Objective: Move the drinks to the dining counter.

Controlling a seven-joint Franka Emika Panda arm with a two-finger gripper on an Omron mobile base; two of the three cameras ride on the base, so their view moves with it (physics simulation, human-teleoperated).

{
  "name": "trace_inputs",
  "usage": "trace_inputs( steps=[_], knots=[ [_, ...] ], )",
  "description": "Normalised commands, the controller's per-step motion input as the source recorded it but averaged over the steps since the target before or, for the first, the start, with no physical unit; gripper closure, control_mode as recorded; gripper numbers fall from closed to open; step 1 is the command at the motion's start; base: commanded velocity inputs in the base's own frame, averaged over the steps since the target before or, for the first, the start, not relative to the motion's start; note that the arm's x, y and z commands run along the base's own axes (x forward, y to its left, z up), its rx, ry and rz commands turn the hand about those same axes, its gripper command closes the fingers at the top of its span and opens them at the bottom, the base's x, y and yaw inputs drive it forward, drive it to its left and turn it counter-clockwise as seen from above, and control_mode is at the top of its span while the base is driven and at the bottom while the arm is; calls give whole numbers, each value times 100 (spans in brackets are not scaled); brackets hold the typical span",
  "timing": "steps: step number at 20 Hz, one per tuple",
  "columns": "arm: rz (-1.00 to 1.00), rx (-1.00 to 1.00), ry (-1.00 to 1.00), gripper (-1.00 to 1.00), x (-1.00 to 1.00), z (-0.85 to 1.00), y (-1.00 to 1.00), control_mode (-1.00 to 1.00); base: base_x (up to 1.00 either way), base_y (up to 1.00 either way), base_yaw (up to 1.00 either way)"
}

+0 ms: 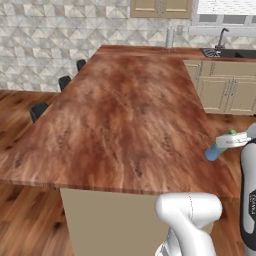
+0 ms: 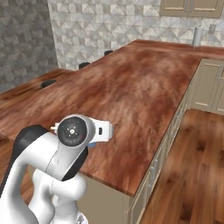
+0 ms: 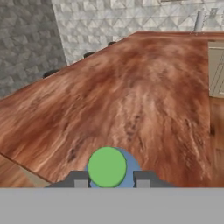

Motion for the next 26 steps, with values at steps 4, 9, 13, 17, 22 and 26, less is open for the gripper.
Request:
trace_inputs(
  steps=[4, 9, 13, 17, 22, 26],
  knots=[
    [0, 0, 0, 100, 0, 0, 0, 100, 15, 12, -8],
    [-2, 0, 0, 100, 19, 0, 7, -100, 0, 0, 0],
    [-3, 0, 1, 100, 38, 0, 11, -100, 0, 0, 0],
    [-2, 0, 1, 100, 33, -14, 1, -100, 0, 0, 0],
    [-2, 0, 4, 100, 28, -27, 0, -100, 0, 0, 0],
    [-1, 0, 1, 100, 22, -26, 0, -100, 0, 0, 0]
  ],
)
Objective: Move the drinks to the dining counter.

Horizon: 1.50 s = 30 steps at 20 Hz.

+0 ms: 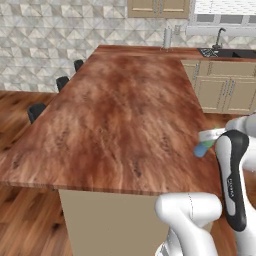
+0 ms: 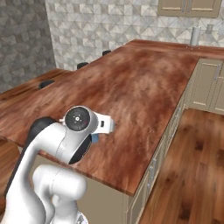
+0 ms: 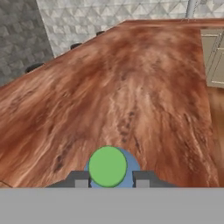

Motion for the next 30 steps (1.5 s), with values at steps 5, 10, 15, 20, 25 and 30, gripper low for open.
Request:
trace_inputs(
  steps=[5, 10, 15, 20, 25, 30],
  knots=[
    [-1, 0, 0, 100, 21, -21, 5, -100, 0, 0, 0],
    [0, 0, 0, 100, 18, -23, 6, -100, 0, 0, 0],
    [0, 0, 0, 100, 20, -25, 2, -100, 0, 0, 0],
    [0, 0, 2, 100, 23, -26, 0, -100, 0, 0, 0],
    [0, 0, 5, 100, 25, -27, 0, -100, 0, 0, 0],
    [0, 0, 5, 100, 25, -26, 0, -100, 0, 0, 0]
  ],
)
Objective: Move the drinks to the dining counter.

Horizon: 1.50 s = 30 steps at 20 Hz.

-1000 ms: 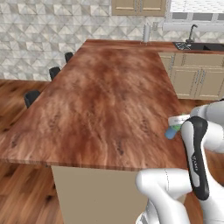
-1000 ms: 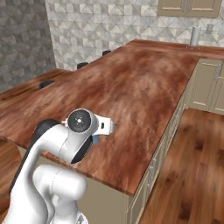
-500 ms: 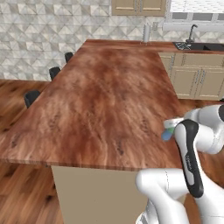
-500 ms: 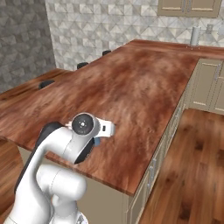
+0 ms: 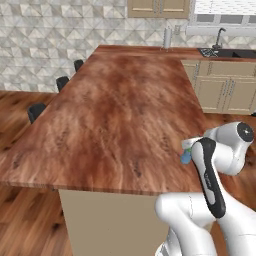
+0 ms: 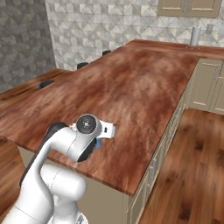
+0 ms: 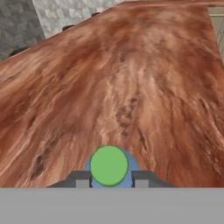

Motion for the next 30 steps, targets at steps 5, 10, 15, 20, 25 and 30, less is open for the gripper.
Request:
trace_inputs(
  steps=[5, 10, 15, 20, 25, 30],
  knots=[
    [0, 0, 4, 100, 22, -26, 0, -100, 0, 0, 0],
    [0, 0, 3, 100, 17, -23, 0, -100, 0, 0, 0],
    [0, 0, 1, 100, 13, -22, 0, -100, 0, 0, 0],
    [0, 0, 0, 100, 12, -21, 0, -100, 0, 0, 0],
    [0, 0, 0, 100, 10, -21, 0, -100, 0, 0, 0],
    [0, 0, 0, 100, 9, -22, 0, -100, 0, 0, 0]
  ],
)
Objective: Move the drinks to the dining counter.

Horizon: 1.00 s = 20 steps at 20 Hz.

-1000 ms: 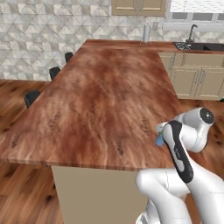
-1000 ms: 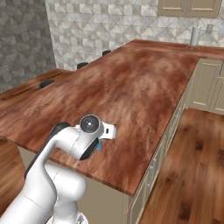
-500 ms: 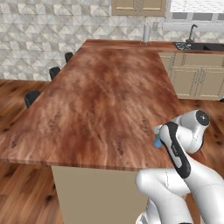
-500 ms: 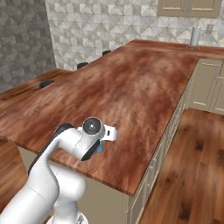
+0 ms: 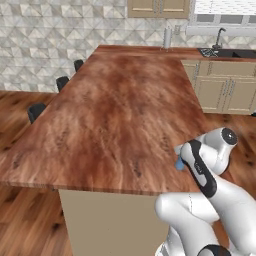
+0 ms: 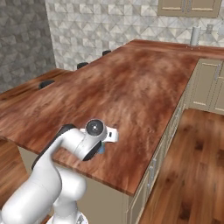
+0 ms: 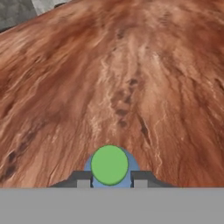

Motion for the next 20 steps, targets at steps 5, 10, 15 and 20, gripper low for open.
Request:
trace_inputs(
  steps=[5, 10, 15, 20],
  knots=[
    [0, 0, 0, 100, 9, -22, 0, -100, 0, 0, 0],
    [0, 0, 0, 100, 10, -25, 4, -100, 0, 0, 0],
    [0, 0, 1, 100, 10, -25, 5, -100, 0, 0, 0],
    [0, 0, 0, 100, 9, -26, 5, -100, 0, 0, 0]
  ],
)
